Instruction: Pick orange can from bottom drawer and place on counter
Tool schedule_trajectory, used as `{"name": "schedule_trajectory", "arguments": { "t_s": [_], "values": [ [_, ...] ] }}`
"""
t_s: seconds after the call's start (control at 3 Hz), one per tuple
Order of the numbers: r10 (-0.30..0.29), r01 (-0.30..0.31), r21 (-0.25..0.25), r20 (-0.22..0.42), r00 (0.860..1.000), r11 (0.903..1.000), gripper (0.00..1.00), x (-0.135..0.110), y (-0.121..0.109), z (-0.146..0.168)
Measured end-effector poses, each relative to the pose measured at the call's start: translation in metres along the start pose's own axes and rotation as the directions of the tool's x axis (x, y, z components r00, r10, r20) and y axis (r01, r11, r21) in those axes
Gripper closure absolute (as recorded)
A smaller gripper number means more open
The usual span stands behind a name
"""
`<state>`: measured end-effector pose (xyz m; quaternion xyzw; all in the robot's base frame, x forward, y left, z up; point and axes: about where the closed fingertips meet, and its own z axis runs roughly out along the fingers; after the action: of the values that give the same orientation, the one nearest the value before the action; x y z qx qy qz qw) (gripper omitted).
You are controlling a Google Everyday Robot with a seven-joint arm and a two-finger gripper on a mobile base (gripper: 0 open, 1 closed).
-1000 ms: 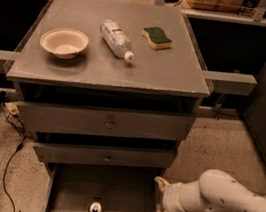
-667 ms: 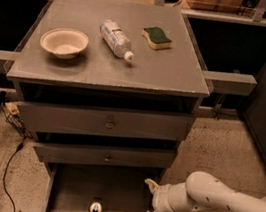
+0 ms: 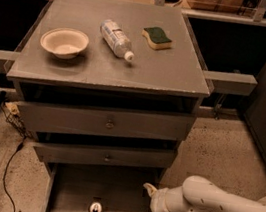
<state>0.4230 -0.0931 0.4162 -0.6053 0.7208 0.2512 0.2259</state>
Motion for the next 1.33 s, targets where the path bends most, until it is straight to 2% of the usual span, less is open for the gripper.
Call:
{"name": "schedule_trajectory", "arguments": {
  "t_s": [0.67, 1.0, 1.33],
  "values": [
    [0.043, -0.042, -0.018, 0.017, 0.999, 0.9990, 0.00, 0.052, -0.030, 0.063],
    [0.043, -0.042, -0.018, 0.017, 0.999, 0.9990, 0.00, 0.052, -0.030, 0.063],
    [0.072, -0.072, -0.012, 0.062, 0.995, 0.9973, 0.00, 0.048, -0.036, 0.091]
  ]
}}
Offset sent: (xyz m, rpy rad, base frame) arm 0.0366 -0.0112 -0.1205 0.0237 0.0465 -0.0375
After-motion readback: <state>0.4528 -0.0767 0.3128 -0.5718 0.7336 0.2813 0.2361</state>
